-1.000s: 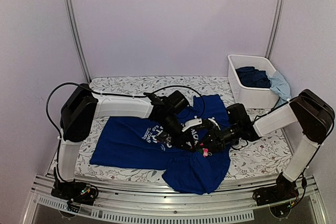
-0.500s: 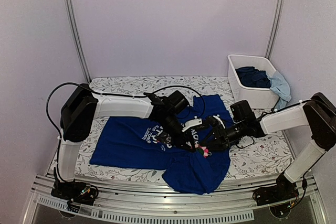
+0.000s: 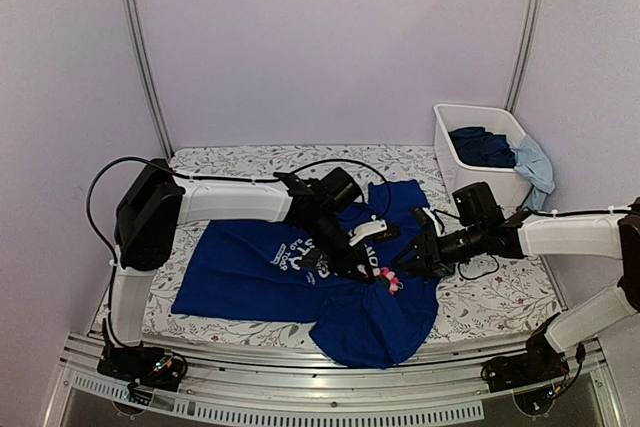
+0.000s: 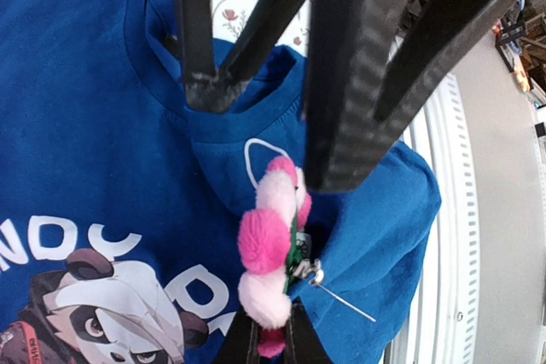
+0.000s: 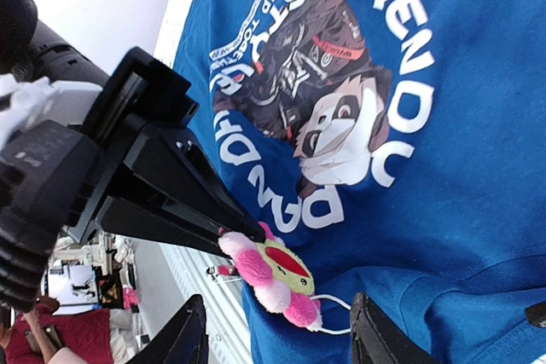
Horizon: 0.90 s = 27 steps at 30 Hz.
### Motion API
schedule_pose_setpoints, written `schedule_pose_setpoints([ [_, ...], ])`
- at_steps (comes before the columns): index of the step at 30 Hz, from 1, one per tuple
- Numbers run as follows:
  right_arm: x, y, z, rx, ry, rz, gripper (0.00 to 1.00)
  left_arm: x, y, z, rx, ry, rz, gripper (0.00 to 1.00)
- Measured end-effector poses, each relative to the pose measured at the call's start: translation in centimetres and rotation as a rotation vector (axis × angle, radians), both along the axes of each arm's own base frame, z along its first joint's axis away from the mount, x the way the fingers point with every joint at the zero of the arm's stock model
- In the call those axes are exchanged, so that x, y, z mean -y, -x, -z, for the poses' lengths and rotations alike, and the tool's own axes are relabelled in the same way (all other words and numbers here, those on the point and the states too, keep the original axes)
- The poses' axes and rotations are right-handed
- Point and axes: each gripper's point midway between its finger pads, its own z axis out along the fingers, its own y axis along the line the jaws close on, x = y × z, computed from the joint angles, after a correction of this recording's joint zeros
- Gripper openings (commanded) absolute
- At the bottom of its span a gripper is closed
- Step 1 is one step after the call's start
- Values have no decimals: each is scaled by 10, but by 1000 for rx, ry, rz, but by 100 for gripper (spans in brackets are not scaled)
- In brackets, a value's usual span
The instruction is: Pin the brooch onto the clothing
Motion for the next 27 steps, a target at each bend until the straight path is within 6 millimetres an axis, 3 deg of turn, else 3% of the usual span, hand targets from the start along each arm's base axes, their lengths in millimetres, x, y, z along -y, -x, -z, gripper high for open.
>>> schedule_pose_setpoints([
  [6, 16, -2, -8, 94, 62, 108, 56, -1, -4, 1, -9, -12, -27, 0],
  [13, 23, 37, 20, 45, 130, 167, 62, 0, -5, 0, -29, -17, -56, 0],
  [16, 17, 53, 29, 22, 143, 153, 63, 0, -6, 0, -35, -18, -63, 0],
  [22, -7, 75, 28, 51, 83, 72, 62, 0, -6, 0, -42, -20, -72, 0],
  [24, -10, 74, 34, 44, 89, 69, 59, 0, -5, 1, -43, -21, -72, 0],
  [25, -11, 73, 39, 38, 99, 69, 53, 0, -5, 1, -44, -22, -73, 0],
  [27, -11, 72, 52, 19, 132, 70, 31, 0, -5, 1, -45, -22, -74, 0],
])
